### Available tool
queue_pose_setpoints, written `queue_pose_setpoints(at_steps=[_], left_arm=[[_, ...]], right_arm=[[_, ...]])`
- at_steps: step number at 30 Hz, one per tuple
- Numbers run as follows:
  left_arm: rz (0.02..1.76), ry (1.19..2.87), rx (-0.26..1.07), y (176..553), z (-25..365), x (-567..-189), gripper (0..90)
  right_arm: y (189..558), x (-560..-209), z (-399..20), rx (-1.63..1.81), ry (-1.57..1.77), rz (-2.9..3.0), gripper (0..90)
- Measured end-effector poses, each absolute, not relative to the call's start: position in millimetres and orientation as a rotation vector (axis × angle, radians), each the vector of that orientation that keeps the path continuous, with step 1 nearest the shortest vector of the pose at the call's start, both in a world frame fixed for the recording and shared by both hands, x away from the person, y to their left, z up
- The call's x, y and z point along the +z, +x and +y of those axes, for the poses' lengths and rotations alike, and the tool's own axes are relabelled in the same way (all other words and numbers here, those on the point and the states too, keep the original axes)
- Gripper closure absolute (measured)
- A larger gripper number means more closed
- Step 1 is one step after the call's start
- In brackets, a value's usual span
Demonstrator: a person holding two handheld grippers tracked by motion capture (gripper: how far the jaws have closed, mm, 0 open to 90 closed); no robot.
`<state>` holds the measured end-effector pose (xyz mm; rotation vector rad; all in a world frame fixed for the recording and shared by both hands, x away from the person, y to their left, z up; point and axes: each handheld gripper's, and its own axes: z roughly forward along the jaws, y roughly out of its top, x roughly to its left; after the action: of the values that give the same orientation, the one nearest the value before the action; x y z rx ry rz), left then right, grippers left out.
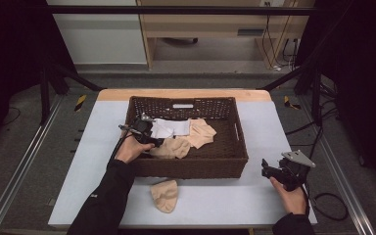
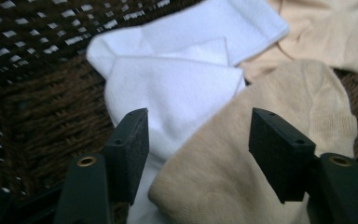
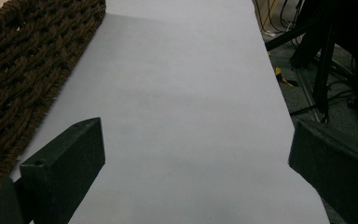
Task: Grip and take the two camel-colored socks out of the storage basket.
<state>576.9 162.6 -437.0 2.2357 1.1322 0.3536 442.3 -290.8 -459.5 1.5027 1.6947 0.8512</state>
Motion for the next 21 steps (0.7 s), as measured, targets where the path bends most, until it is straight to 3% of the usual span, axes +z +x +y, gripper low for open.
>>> queue_pose_setpoints(at_steps=[6,12,21], left_arm=[[1.136,2.297,0.326,579.0,158.9,-441.0,40.2],[1.152,2.344,0.323,580.5,156.4,-443.6,53.2],[1.116,2.320,0.323,577.5,157.0,-440.6,79.5]], right_arm=[[442.0,-459.3,-290.5,0.854,1.510,1.694,3.9],[442.2,-459.4,-290.6,0.853,1.503,1.694,3.9],[441.8,-458.9,-291.0,0.856,1.509,1.688,4.0]])
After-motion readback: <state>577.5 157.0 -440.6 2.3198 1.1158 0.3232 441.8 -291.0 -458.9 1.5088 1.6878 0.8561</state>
